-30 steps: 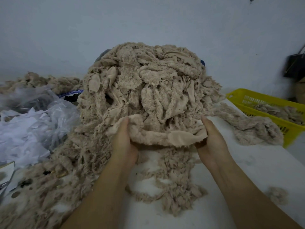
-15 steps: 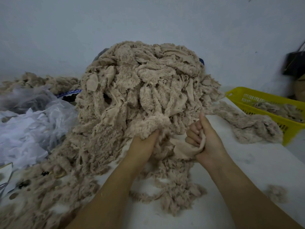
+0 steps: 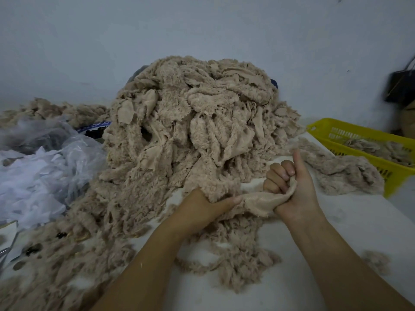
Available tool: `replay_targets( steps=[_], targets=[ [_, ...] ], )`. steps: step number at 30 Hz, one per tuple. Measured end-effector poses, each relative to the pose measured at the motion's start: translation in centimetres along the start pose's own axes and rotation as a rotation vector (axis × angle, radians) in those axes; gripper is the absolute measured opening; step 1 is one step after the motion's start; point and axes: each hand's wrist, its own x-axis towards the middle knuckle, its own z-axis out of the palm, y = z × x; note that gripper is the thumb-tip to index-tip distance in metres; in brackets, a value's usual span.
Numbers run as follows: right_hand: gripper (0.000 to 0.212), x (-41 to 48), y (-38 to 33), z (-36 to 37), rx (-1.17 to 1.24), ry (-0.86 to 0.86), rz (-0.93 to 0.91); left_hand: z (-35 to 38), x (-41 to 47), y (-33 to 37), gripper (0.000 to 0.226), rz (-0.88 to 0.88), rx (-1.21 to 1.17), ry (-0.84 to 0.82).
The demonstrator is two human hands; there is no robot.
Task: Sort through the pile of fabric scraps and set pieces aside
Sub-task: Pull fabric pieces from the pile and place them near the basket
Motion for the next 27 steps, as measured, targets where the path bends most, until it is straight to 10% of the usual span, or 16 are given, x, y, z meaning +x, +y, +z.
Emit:
replay_targets(
  steps=[4, 9, 18, 22, 27],
  targets=[
    [0.055, 0.1, 0.2, 0.0, -0.227, 0.020, -0.019, 0.1, 0.3, 0.1, 0.015, -0.028, -0.173, 0.112],
    [0.055, -0.4, 2.6, 0.3, -1.081, 0.031, -0.207, -0.3, 0.2, 0.9, 0.015, -0.038, -0.447, 0.213],
    [0.038, -0.7, 4.5, -0.3, -1.730, -0.418, -0.231, -0.8, 0.7, 1.2, 0.022, -0.131, -0.630, 0.416],
    [0.033, -0.1, 3.6, -1.0, -1.562, -0.228, -0.239, -1.6, 1.1, 0.4, 0.021, -0.065, -0.134, 0.600],
    [0.008, -0.7, 4.0, 0.1, -1.345, -0.283, -0.351, -0.2, 0.9, 0.6, 0.016, 0.223, 0.451, 0.316]
  ],
)
